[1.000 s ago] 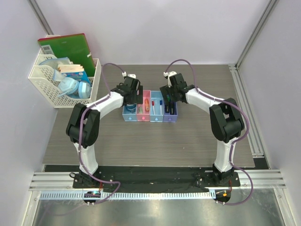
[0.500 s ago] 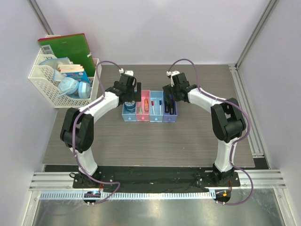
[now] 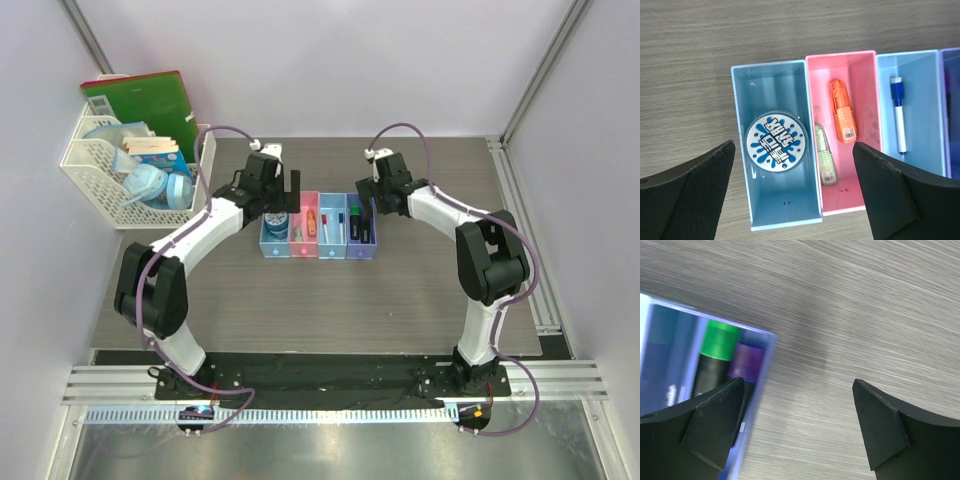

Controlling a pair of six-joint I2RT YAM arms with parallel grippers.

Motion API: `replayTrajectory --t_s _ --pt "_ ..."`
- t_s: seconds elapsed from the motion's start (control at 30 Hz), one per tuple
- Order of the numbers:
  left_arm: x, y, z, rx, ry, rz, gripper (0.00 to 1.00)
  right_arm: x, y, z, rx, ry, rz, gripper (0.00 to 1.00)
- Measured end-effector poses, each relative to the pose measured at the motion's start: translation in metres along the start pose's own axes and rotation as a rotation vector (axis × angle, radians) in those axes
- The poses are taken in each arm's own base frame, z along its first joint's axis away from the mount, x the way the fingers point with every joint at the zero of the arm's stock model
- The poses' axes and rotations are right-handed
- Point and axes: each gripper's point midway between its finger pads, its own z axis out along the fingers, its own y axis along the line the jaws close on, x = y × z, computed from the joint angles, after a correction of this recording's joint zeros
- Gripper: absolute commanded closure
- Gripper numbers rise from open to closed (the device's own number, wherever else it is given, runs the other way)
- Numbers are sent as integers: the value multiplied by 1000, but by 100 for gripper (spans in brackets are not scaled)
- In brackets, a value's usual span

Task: Sort the stationery into containers
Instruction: Move the storage box to the center of the board, then reset both arms

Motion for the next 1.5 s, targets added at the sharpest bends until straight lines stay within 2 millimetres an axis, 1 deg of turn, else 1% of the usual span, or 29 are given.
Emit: replayTrajectory --t_s 0.13,0.2,0.43,0.7,0.83,0.9,0.97,1.03,1.1,1.17,1.23,1.3,1.33,1.37,1.4,1.5 --pt "-12 0 -12 10 -35 -2 0 -2 -13 -8 15 -6 17 5" --pt "-15 4 -16 5 -44 -5 0 -1 -17 -11 21 -8 21 5" --pt "-21 18 -23 -16 -49 -13 0 -1 -22 -14 24 -10 23 5" --pt "-27 25 -33 -22 -68 -22 0 0 -29 -15 25 -8 28 5" --pt "-36 26 -45 -17 -98 -14 0 -5 -31 -30 15 -13 34 2" --pt "-44 26 -55 -13 -117 -4 0 -18 -33 -47 3 -40 40 0" --pt "-54 25 -64 -4 -144 9 0 -37 -33 -66 -19 -87 44 0" --pt "-60 23 -74 7 -162 34 0 -59 -32 -90 -49 -142 47 0" --pt "-62 22 -84 25 -165 61 0 -76 -29 -116 -88 -189 44 0" --pt "-59 21 -92 53 -155 90 0 -81 -27 -139 -117 -218 37 0" --pt "-55 23 -97 84 -139 104 0 -78 -27 -161 -133 -234 21 0" --pt "-51 32 -103 107 -133 97 0 -66 -29 -177 -133 -238 9 0" --pt "-48 40 -107 114 -129 92 0 -58 -32 -186 -128 -238 3 0" --pt "-45 50 -111 115 -129 82 0 -47 -37 -195 -122 -236 0 0" --pt "-42 62 -115 110 -131 68 0 -40 -42 -202 -112 -236 2 0" --pt "-31 95 -129 82 -146 33 0 -20 -71 -223 -57 -254 41 0"
